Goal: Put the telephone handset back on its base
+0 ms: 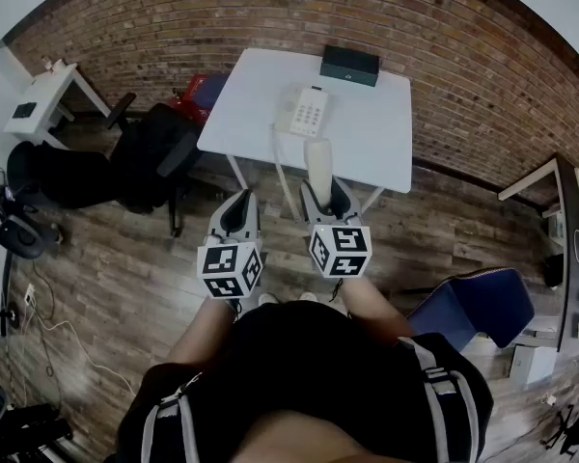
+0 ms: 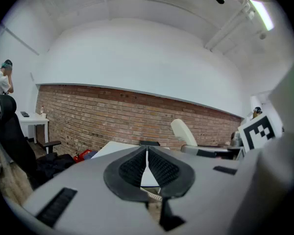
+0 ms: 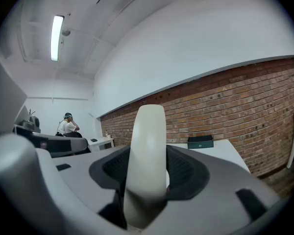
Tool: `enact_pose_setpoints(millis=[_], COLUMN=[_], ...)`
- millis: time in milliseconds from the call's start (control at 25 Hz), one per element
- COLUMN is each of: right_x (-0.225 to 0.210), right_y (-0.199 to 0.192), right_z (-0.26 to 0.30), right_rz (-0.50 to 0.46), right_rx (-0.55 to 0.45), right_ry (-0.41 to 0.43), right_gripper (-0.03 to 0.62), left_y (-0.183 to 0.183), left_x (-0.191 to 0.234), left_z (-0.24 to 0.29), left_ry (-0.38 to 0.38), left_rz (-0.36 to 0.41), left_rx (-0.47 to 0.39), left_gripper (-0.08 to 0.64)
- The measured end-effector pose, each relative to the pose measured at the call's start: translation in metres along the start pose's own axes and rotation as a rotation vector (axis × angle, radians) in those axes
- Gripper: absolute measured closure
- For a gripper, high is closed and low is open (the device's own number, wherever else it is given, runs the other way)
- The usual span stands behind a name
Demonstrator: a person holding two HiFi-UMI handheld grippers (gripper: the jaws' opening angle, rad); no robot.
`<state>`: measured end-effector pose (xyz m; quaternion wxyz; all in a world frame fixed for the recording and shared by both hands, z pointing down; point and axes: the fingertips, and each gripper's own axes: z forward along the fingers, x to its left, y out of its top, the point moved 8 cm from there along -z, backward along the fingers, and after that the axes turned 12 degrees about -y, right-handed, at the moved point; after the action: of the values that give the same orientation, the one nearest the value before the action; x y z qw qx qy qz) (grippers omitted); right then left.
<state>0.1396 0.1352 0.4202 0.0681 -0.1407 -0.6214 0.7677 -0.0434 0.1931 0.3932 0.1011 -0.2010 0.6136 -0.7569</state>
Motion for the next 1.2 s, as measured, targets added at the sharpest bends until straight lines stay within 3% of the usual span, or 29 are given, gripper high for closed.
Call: enact_pose_setpoints(millis=[560,1200], right_x=[0.017,0.045], right_y=[0.002,0.003], right_z=[0.008,0.027], right_rz=[0.061,0.05], right_rx=[0.006,-0.001], right_ry=[0.009,-0.018], right_gripper=[0.39,0.39], left_y=[0.004,0.005], left_x=[0.02,0.056], left_z=[-0.001,-0.009], left_ry=[-0.019,-0.03], left_rz=[-0.002,-0.006], left_rx=[0.006,-0.018], left_gripper=[0.548,0.548])
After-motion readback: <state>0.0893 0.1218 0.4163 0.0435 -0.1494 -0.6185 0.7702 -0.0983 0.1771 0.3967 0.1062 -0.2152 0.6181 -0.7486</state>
